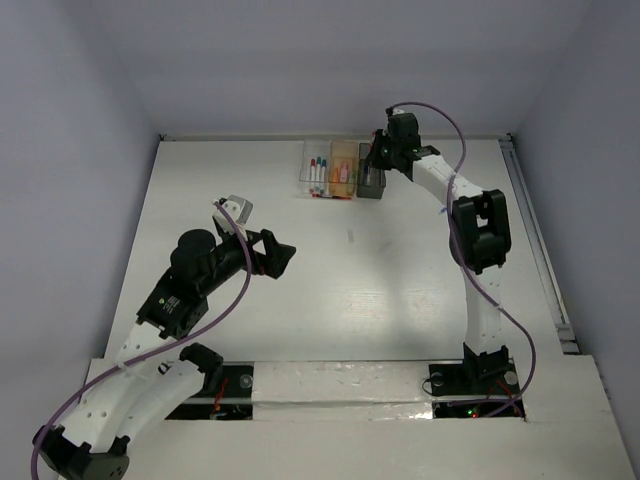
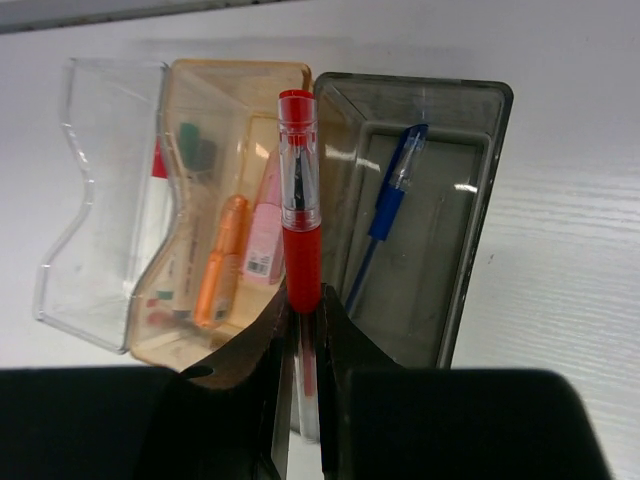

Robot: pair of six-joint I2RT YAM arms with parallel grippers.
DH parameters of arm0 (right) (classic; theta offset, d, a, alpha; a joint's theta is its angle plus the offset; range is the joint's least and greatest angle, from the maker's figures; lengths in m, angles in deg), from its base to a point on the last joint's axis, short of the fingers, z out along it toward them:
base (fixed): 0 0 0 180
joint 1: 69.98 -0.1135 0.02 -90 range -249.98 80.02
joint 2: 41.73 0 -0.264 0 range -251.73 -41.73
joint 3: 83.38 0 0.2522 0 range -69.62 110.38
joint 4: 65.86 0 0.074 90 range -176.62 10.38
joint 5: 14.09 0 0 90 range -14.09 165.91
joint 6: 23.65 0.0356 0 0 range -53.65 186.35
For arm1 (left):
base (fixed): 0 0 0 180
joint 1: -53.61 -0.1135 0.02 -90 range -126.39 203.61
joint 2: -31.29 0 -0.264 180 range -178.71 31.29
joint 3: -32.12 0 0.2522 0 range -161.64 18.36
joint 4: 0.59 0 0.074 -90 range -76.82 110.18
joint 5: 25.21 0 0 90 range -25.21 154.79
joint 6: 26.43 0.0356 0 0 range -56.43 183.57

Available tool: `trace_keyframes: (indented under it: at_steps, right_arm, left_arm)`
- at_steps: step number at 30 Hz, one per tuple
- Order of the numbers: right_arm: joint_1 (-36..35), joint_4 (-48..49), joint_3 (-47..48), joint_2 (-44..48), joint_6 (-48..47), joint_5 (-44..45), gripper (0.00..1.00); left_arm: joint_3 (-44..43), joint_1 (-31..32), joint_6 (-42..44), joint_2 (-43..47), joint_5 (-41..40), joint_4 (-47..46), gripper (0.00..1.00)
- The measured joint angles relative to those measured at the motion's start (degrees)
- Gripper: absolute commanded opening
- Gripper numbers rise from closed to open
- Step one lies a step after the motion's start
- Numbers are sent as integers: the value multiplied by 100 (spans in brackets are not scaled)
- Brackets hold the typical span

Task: Sort the stationery into containers
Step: Place the pen in the storage box, then pick up the pen from the corner of the board.

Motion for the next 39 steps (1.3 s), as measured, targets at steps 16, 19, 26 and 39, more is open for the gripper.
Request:
trace_keyframes:
  at_steps: [16, 19, 26, 39]
  right_arm:
    - [13, -385, 76, -85, -103, 262, 60]
    - [42, -437, -55, 116, -111, 514, 53]
    - [472, -221, -1722, 1768, 72, 1266, 31]
    - [1895, -476, -2905, 2072, 63, 2457, 65]
  left_arm:
    - [0, 0, 0, -37, -68, 0, 99]
    - [0, 0, 0, -31, -68, 0, 99]
    - [0, 0, 0, 98, -70, -2, 99]
    - [0, 131, 0, 385, -79, 2, 99]
